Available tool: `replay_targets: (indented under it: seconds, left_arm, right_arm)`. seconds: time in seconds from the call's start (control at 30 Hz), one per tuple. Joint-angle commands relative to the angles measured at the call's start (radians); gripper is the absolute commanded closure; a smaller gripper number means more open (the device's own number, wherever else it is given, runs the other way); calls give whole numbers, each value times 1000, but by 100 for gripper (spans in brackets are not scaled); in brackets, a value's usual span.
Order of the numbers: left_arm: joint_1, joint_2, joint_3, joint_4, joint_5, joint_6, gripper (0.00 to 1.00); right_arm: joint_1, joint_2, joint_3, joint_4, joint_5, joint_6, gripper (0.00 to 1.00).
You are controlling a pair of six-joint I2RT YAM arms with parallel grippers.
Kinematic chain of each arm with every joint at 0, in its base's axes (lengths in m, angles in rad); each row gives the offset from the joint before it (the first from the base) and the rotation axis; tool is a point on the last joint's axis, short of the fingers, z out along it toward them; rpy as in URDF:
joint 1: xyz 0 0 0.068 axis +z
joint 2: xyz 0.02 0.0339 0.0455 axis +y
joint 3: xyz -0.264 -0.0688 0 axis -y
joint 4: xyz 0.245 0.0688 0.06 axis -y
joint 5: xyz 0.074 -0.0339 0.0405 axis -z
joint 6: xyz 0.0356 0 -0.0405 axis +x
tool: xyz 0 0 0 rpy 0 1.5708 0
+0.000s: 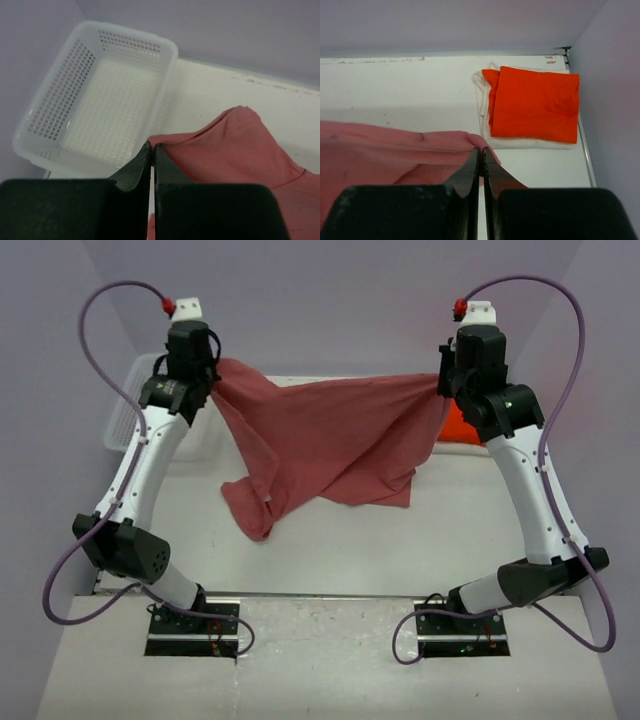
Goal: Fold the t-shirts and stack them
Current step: Flatten out the tshirt
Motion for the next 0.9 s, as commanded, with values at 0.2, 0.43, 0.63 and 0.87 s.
replay_targets:
  seconds: [0.2,0.43,0.63,0.87]
  left_arm:
    - [50,-170,312,-126,200,23,100]
    - [46,-262,414,-137,250,52,100]
    - [43,-302,585,-181,337,52,100]
    - [43,-414,635,-152,415,35,100]
  right_arm:
    - [-22,-36,90,-11,-90,51,100]
    - [-22,-98,167,-75,-97,51,100]
    - [-2,-185,241,-114,-123,43,100]
    - [179,-355,291,-86,-54,-24,100]
